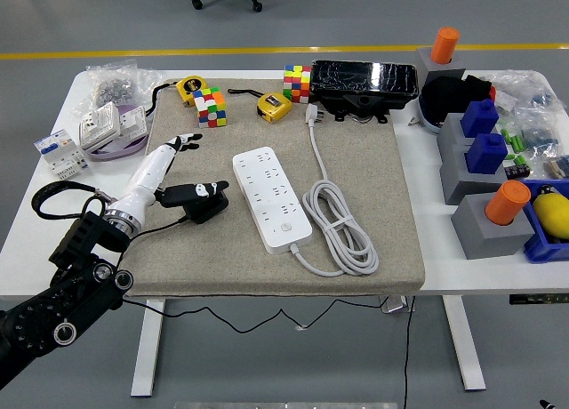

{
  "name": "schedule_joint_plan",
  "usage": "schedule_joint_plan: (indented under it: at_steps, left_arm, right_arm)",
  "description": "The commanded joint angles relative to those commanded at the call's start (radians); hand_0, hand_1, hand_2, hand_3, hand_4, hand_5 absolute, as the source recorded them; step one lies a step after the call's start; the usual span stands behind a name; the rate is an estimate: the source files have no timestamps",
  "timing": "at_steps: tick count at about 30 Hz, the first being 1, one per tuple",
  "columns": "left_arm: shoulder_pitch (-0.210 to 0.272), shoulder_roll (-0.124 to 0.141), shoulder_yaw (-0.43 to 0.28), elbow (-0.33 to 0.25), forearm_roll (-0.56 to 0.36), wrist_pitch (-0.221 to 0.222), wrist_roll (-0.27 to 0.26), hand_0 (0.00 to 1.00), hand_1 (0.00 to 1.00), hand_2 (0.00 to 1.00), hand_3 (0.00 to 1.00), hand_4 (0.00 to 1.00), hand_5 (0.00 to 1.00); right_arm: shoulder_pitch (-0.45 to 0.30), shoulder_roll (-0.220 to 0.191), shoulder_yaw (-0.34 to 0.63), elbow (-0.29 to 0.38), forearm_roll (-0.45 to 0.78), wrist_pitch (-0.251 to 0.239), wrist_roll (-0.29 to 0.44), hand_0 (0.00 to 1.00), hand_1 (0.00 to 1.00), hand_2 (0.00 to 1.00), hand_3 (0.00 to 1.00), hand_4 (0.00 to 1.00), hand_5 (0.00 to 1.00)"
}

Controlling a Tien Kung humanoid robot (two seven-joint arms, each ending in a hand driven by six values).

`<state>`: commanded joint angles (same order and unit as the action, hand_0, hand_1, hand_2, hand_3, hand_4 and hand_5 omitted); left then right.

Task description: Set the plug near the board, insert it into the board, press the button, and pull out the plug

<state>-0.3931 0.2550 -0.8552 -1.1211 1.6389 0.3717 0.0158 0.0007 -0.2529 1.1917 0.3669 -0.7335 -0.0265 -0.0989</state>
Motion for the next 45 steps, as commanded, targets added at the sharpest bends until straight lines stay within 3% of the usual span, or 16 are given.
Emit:
schedule_joint_plan:
  at_steps: [8, 9, 14, 15, 20, 21, 26, 27, 32, 33, 38, 39, 44, 45]
  left_arm:
    - [-0.003, 0.001, 0.049, 0.031, 0.026, 0.015, 0.004, 0.827, 0.822, 0.761, 0.835, 0.998, 0.466]
    - [-0.004, 0.001, 0.054, 0.036, 0.034, 0.020, 0.005, 0.770, 0.779, 0.720, 0.803, 0.998, 0.421]
    - [-0.010, -0.002, 0.069, 0.070, 0.045, 0.034, 0.019, 0.770, 0.779, 0.720, 0.803, 0.998, 0.421]
    - [-0.012, -0.002, 0.072, 0.076, 0.046, 0.034, 0.021, 0.728, 0.759, 0.705, 0.791, 0.998, 0.390]
    - [-0.019, -0.005, 0.098, 0.100, 0.044, 0.047, 0.023, 0.728, 0.759, 0.705, 0.791, 0.998, 0.390]
    - [-0.021, -0.006, 0.102, 0.104, 0.043, 0.052, 0.025, 0.727, 0.747, 0.699, 0.774, 0.998, 0.306]
    - [-0.029, -0.018, 0.114, 0.123, 0.078, 0.077, 0.030, 0.727, 0.747, 0.699, 0.774, 0.998, 0.306]
    - [-0.031, -0.022, 0.116, 0.128, 0.096, 0.084, 0.028, 0.655, 0.672, 0.586, 0.644, 0.942, 0.219]
    - [-0.045, -0.033, 0.124, 0.151, 0.138, 0.098, 0.037, 0.655, 0.672, 0.586, 0.644, 0.942, 0.219]
    - [-0.047, -0.035, 0.126, 0.155, 0.137, 0.099, 0.038, 0.560, 0.526, 0.511, 0.546, 0.866, 0.168]
    - [-0.050, -0.038, 0.128, 0.169, 0.093, 0.091, 0.033, 0.560, 0.526, 0.511, 0.546, 0.866, 0.168]
    - [-0.050, -0.039, 0.128, 0.170, 0.085, 0.092, 0.030, 0.430, 0.429, 0.488, 0.532, 0.748, 0.113]
    - [-0.050, -0.039, 0.127, 0.171, 0.058, 0.093, 0.026, 0.430, 0.429, 0.488, 0.532, 0.748, 0.113]
    - [-0.050, -0.039, 0.127, 0.171, 0.057, 0.094, 0.027, 0.335, 0.341, 0.432, 0.516, 0.577, 0.019]
  right_arm:
    - [0.001, -0.002, -0.001, 0.001, 0.000, -0.001, 0.000, 0.542, 0.644, 0.659, 0.558, 0.897, 0.420]
    - [0.001, -0.001, -0.001, 0.000, 0.000, -0.001, 0.000, 0.542, 0.643, 0.660, 0.558, 0.896, 0.419]
    - [0.002, -0.001, -0.003, 0.000, 0.001, 0.000, 0.000, 0.542, 0.643, 0.660, 0.558, 0.896, 0.419]
    - [0.002, -0.001, -0.003, 0.001, 0.001, 0.000, 0.000, 0.542, 0.642, 0.660, 0.558, 0.897, 0.419]
    - [0.003, -0.002, -0.004, 0.002, 0.001, -0.001, 0.001, 0.542, 0.642, 0.660, 0.558, 0.897, 0.419]
    - [0.003, -0.001, -0.004, 0.001, 0.001, -0.001, 0.001, 0.541, 0.644, 0.660, 0.559, 0.897, 0.419]
    - [0.002, -0.002, -0.005, 0.001, 0.001, -0.001, 0.001, 0.541, 0.644, 0.660, 0.559, 0.897, 0.419]
    - [0.002, -0.002, -0.006, 0.001, 0.002, -0.001, 0.001, 0.541, 0.641, 0.660, 0.558, 0.897, 0.419]
    - [0.003, -0.003, -0.007, 0.001, 0.003, -0.001, 0.000, 0.541, 0.641, 0.660, 0.558, 0.897, 0.419]
    - [0.003, -0.003, -0.007, 0.001, 0.003, -0.001, 0.001, 0.541, 0.643, 0.660, 0.558, 0.897, 0.419]
    - [0.003, -0.004, -0.006, 0.001, 0.003, -0.002, 0.001, 0.541, 0.643, 0.660, 0.558, 0.897, 0.419]
    - [0.003, -0.004, -0.007, 0.001, 0.003, -0.002, 0.001, 0.541, 0.643, 0.660, 0.558, 0.897, 0.419]
    - [0.002, -0.003, -0.010, 0.000, 0.004, -0.001, 0.001, 0.541, 0.643, 0.660, 0.558, 0.897, 0.419]
    - [0.002, -0.003, -0.010, 0.001, 0.004, -0.001, 0.001, 0.541, 0.641, 0.660, 0.557, 0.896, 0.419]
